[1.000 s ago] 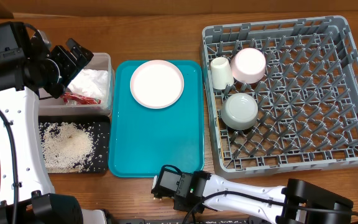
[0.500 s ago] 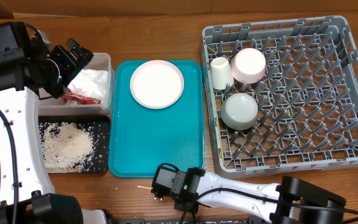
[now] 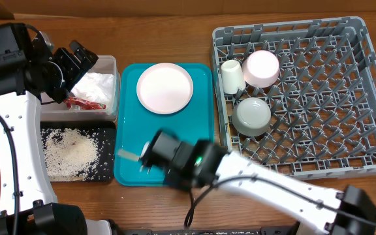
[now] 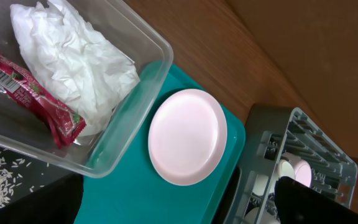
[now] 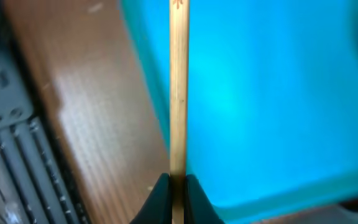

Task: Sort waste into correct bins and load items into the dishwasher

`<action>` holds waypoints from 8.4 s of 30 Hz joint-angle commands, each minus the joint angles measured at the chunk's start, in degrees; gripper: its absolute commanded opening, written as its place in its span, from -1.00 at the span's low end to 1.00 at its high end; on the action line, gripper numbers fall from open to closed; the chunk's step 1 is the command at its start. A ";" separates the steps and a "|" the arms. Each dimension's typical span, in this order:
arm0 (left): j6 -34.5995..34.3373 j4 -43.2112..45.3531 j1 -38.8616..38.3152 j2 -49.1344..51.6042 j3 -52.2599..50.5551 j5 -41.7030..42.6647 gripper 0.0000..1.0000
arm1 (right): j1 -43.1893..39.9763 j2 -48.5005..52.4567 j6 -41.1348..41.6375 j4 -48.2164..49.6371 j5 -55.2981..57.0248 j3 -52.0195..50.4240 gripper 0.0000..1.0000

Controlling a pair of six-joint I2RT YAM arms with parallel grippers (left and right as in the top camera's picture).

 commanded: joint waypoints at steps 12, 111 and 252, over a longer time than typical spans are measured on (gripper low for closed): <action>-0.52 0.04 0.00 -0.85 1.01 -0.22 1.00 | -40.13 -2.03 14.16 -4.59 -6.75 1.70 -0.92; -0.52 0.04 0.00 -0.85 1.01 -0.22 1.00 | -16.22 33.59 2.51 54.34 -2.58 4.74 -0.69; -0.52 0.07 0.00 -0.85 1.01 -0.22 1.00 | -62.95 -83.60 25.94 61.81 -8.02 -61.31 1.00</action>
